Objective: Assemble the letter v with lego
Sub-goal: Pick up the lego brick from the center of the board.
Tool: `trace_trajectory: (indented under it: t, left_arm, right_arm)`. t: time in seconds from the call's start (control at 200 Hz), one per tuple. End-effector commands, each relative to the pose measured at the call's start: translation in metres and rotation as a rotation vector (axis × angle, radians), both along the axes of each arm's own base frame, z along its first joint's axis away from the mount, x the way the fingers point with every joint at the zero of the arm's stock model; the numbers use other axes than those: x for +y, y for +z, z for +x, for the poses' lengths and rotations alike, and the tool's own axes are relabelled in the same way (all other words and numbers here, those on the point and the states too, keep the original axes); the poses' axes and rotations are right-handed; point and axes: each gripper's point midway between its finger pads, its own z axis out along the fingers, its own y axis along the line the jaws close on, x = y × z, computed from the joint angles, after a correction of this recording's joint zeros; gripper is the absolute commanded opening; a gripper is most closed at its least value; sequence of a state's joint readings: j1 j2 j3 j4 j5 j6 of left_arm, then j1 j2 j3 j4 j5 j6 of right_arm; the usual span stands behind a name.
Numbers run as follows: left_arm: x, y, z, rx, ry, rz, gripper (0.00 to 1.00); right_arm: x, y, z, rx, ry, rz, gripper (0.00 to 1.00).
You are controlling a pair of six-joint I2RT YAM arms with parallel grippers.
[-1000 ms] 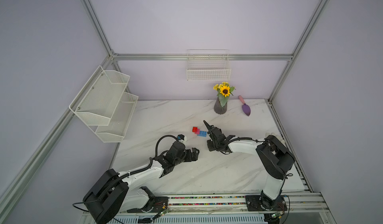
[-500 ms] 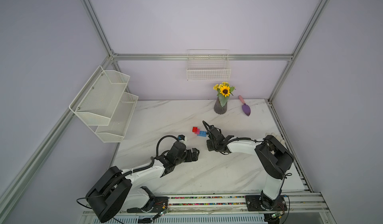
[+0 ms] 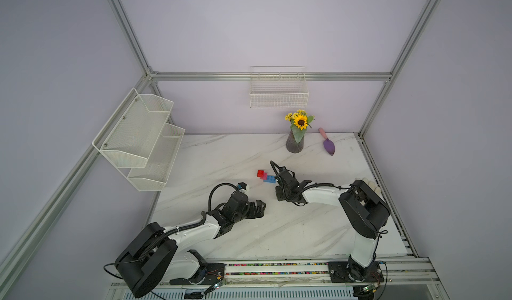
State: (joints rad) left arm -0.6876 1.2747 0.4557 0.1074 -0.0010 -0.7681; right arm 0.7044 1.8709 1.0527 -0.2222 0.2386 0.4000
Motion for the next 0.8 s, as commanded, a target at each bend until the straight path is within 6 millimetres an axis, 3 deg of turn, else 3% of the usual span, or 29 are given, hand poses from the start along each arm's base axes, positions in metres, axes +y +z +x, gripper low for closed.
trace_trajectory:
  t: [0.0, 0.11, 0.175, 0.26, 0.35, 0.42, 0.58, 0.615, 0.795]
  left_arm:
    - [-0.004, 0.009, 0.006, -0.033, 0.014, -0.032, 1.00]
    - [-0.004, 0.007, 0.008, -0.035, 0.017, -0.025, 1.00]
    - [-0.005, 0.009, 0.011, -0.039, 0.022, -0.028, 1.00]
    - [-0.005, 0.012, 0.017, -0.054, 0.040, -0.025, 1.00]
    - [-0.001, 0.016, 0.026, -0.071, 0.067, 0.011, 1.00]
    - [0.001, 0.021, 0.036, -0.077, 0.085, 0.052, 1.00]
    - [0.010, 0.030, 0.061, -0.080, 0.143, 0.122, 1.00]
    - [0.013, 0.018, 0.066, -0.053, 0.154, 0.155, 1.00]
    - [0.027, 0.007, 0.095, -0.018, 0.207, 0.212, 1.00]
  right_arm:
    - [-0.055, -0.067, -0.066, 0.285, -0.006, -0.238, 0.44]
    - [-0.056, -0.064, -0.068, 0.282, -0.005, -0.231, 0.35]
    - [-0.054, -0.059, -0.067, 0.277, -0.001, -0.222, 0.20]
    - [-0.045, -0.050, -0.062, 0.267, 0.027, -0.192, 0.08]
    - [-0.038, -0.039, -0.056, 0.269, 0.075, -0.203, 0.07]
    - [-0.027, -0.028, -0.043, 0.256, 0.119, -0.172, 0.00]
    - [-0.013, -0.006, -0.014, 0.225, 0.156, -0.164, 0.00]
    - [-0.009, -0.003, -0.008, 0.220, 0.162, -0.158, 0.00]
    - [0.003, 0.013, 0.015, 0.185, 0.177, -0.125, 0.00]
